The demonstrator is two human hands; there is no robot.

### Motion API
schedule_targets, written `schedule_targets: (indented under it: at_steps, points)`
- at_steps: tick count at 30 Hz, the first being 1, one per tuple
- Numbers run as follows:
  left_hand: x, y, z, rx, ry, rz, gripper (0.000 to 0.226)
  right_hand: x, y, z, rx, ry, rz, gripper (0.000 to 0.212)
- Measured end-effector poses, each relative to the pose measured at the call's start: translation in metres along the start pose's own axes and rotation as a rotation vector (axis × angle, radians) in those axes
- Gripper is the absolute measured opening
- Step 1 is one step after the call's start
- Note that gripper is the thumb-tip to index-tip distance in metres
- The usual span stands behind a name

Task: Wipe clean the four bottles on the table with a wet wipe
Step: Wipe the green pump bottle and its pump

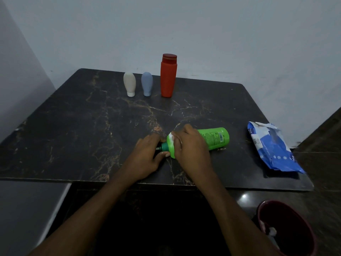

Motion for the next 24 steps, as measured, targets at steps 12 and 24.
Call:
schedule_targets:
  at_steps: [12, 24]
  points:
    - [-0.003, 0.006, -0.003, -0.007, 0.004, -0.030, 0.029, 0.022, -0.008, -0.007, 0.049, 0.007, -0.156, 0.026]
    - [-0.011, 0.011, -0.004, -0.074, -0.063, -0.039, 0.034, -0.103, 0.037, -0.007, -0.124, -0.423, -0.036, 0.029]
Point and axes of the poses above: each hand's wrist, its own z-axis towards the middle knuckle, its own y-axis out of the back of the hand, x = y × z, the point moved 6 cm from there along z, towards the middle knuckle, and after that the axes turned 4 degrees about y, right-handed, at the moved point
